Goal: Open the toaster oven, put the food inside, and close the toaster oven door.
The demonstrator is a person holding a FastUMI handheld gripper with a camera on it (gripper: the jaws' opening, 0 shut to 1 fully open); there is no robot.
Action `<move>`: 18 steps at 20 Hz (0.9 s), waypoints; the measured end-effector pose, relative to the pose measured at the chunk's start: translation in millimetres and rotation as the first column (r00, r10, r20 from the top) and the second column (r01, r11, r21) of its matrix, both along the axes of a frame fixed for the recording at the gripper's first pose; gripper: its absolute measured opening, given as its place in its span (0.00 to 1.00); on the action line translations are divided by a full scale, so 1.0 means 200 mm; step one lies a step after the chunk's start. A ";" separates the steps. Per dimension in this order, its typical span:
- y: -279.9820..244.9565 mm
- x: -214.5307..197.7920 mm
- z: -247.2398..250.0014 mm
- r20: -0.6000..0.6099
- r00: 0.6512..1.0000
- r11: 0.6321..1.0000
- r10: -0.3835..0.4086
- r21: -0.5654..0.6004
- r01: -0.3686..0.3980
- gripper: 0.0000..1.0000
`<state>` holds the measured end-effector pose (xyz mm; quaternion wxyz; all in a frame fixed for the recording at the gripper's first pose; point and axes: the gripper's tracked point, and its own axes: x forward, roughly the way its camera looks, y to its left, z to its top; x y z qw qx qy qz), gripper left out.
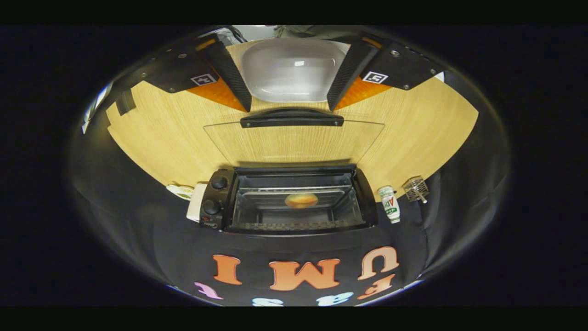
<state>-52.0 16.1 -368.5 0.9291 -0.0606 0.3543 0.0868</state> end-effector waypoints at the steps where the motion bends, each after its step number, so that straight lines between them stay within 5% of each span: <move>1: -0.01 -0.01 -0.02 -0.012 1.000 1.000 -0.001 -0.004 0.001 0.99; 18: 0.04 0.14 0.00 0.017 1.000 1.000 0.004 0.001 -0.004 0.99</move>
